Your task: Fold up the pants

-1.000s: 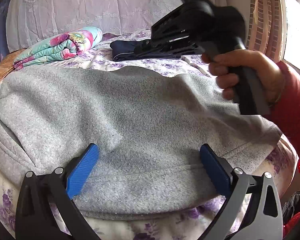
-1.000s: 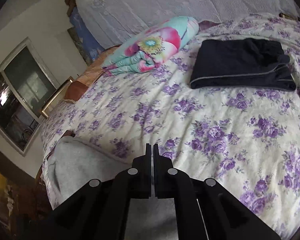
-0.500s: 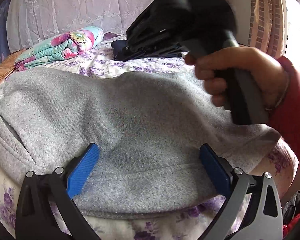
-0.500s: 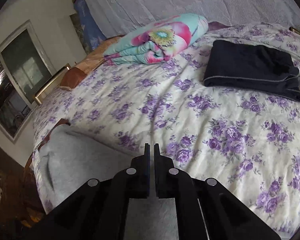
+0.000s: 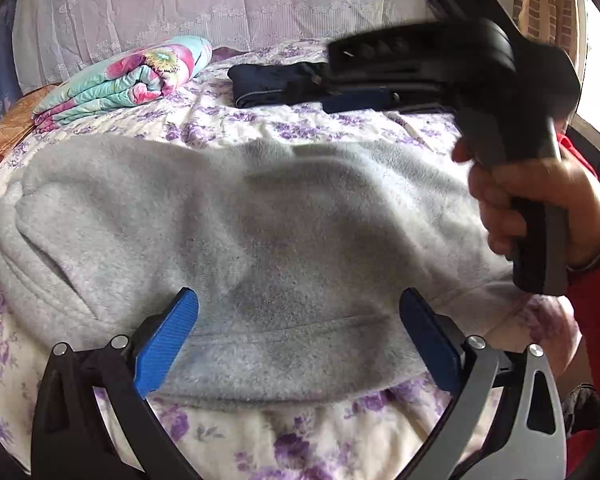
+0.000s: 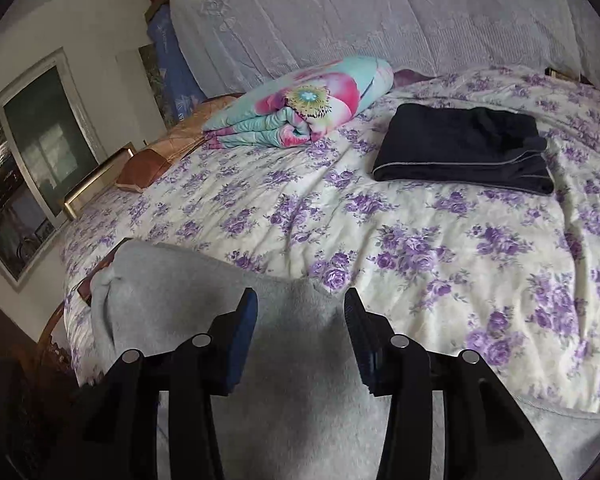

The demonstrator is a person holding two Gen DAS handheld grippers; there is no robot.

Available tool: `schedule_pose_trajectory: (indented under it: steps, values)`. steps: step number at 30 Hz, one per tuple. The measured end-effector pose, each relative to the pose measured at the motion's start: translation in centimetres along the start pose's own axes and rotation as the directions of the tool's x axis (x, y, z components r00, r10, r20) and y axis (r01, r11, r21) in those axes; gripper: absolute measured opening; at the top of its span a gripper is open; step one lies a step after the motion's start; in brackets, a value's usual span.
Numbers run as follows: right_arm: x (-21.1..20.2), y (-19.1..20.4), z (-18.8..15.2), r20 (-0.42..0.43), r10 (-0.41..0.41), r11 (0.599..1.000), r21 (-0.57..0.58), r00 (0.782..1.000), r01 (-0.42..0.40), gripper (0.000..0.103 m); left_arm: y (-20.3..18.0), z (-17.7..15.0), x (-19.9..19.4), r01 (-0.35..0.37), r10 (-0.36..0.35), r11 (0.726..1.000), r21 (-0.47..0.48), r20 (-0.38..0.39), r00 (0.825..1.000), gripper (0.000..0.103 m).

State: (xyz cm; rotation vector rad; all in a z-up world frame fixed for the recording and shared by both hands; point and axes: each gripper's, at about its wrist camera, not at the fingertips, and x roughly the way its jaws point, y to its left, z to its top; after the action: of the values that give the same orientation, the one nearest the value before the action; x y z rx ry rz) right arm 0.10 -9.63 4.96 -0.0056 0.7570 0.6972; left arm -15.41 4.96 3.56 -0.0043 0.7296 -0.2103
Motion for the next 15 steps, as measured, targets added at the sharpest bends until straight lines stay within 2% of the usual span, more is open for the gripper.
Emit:
schedule_pose_trajectory:
  steps: [1, 3, 4, 5, 6, 8, 9, 11, 12, 13, 15]
  values:
    - [-0.9, 0.0, -0.9, -0.003, -0.014, 1.0, -0.021, 1.0, 0.014, 0.067, 0.3, 0.5, -1.1, -0.016, 0.015, 1.0, 0.01, 0.036, 0.999, 0.098]
    - [-0.8, -0.9, -2.9, -0.051, -0.046, 0.999, -0.026, 0.998, 0.045, 0.078, 1.3, 1.5, -2.5, -0.115, 0.112, 0.993, 0.023, 0.098, 0.989, 0.098]
    - [0.4, -1.8, -4.0, -0.112, -0.057, 0.998, -0.014, 0.992, 0.056, 0.08, 2.2, 2.0, -2.5, -0.166, 0.163, 0.986, 0.015, 0.111, 0.98, 0.098]
    - [1.8, -3.0, -5.2, -0.166, -0.03, 0.999, 0.011, 0.986, 0.032, 0.081, 3.5, 2.4, -1.9, -0.196, 0.195, 0.981, -0.01, 0.099, 0.976, 0.098]
    - [1.8, -3.8, -5.6, -0.137, 0.014, 0.999, 0.047, 0.991, -0.008, 0.081, 5.1, 2.7, -0.5, -0.207, 0.209, 0.977, -0.043, 0.055, 0.976, 0.098]
    - [0.2, -4.8, -4.9, -0.096, 0.059, 0.986, 0.16, 0.994, -0.043, 0.079, 8.6, 2.1, 3.7, -0.184, 0.174, 0.974, -0.136, -0.081, 0.981, 0.098]
    - [-1.2, -5.0, -4.8, -0.046, 0.068, 0.978, 0.203, 0.997, -0.057, 0.079, 8.5, 1.7, 3.7, -0.207, 0.207, 0.972, -0.108, -0.012, 0.978, 0.098]
    - [-4.7, -4.6, -5.1, 0.049, 0.084, 0.978, 0.186, 0.995, -0.092, 0.08, 6.3, 1.1, 3.5, -0.3, 0.3, 0.954, -0.007, -0.002, 0.954, 0.099]
    - [-6.6, -4.4, -5.7, 0.089, 0.063, 0.984, 0.161, 0.994, -0.077, 0.08, 5.7, 0.8, 3.6, -0.333, 0.333, 0.943, 0.017, 0.007, 0.943, 0.099]
    - [-8.3, -4.5, -6.4, 0.116, 0.016, 0.989, 0.145, 0.993, -0.033, 0.081, 5.5, 0.5, 3.5, -0.345, 0.345, 0.938, 0.026, 0.023, 0.938, 0.099]
    - [-11.2, -5.7, -8.5, 0.147, -0.111, 0.987, 0.136, 0.983, 0.091, 0.083, 6.1, 0.4, 3.1, -0.316, 0.316, 0.949, 0.006, 0.031, 0.948, 0.099]
